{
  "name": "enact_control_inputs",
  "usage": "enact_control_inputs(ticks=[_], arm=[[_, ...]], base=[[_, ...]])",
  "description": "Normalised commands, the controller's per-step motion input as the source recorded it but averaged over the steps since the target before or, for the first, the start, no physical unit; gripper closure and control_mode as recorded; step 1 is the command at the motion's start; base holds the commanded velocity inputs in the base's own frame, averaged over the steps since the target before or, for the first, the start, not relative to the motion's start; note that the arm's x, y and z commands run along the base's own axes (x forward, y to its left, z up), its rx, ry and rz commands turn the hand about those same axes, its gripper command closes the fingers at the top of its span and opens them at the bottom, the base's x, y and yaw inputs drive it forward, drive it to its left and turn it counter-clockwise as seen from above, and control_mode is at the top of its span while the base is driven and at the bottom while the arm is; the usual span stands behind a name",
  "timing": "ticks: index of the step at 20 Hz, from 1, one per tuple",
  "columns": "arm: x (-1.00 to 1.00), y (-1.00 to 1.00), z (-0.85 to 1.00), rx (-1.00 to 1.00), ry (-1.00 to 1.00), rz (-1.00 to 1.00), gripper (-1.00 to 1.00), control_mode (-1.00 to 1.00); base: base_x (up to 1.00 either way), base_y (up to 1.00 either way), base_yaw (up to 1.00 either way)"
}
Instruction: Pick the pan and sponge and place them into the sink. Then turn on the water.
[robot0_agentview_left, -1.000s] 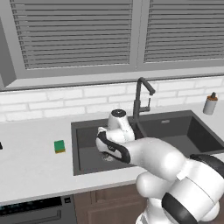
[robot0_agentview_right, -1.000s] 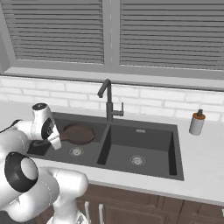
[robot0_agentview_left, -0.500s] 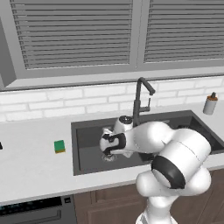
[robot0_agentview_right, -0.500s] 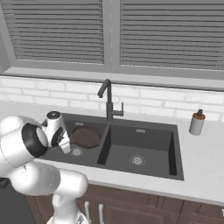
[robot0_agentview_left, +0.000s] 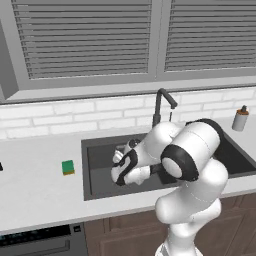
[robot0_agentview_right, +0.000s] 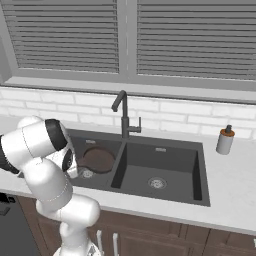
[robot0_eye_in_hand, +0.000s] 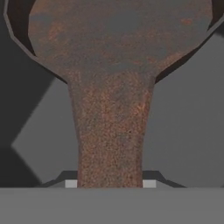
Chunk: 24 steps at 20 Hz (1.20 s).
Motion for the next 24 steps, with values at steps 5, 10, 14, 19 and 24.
enact_control_inputs(ticks=[5, 10, 14, 19, 24], arm=[[0.08, 0.28, -0.15, 0.0, 0.0, -0.11, 1.0, -1.0], [0.09, 0.18, -0.17, 0.0, 0.0, -0.11, 1.0, -1.0], [0.19, 0.0, -0.23, 0.0, 0.01, -0.07, 1.0, -1.0], [0.3, 0.03, -0.34, 0.0, 0.09, -0.05, 1.0, -1.0], [0.48, 0.17, -0.51, 0.0, 0.16, -0.01, 1.0, -1.0]], base=[[0.0, 0.0, 0.0], [0.0, 0.0, 0.0], [0.0, 0.0, 0.0], [0.0, 0.0, 0.0], [0.0, 0.0, 0.0]])
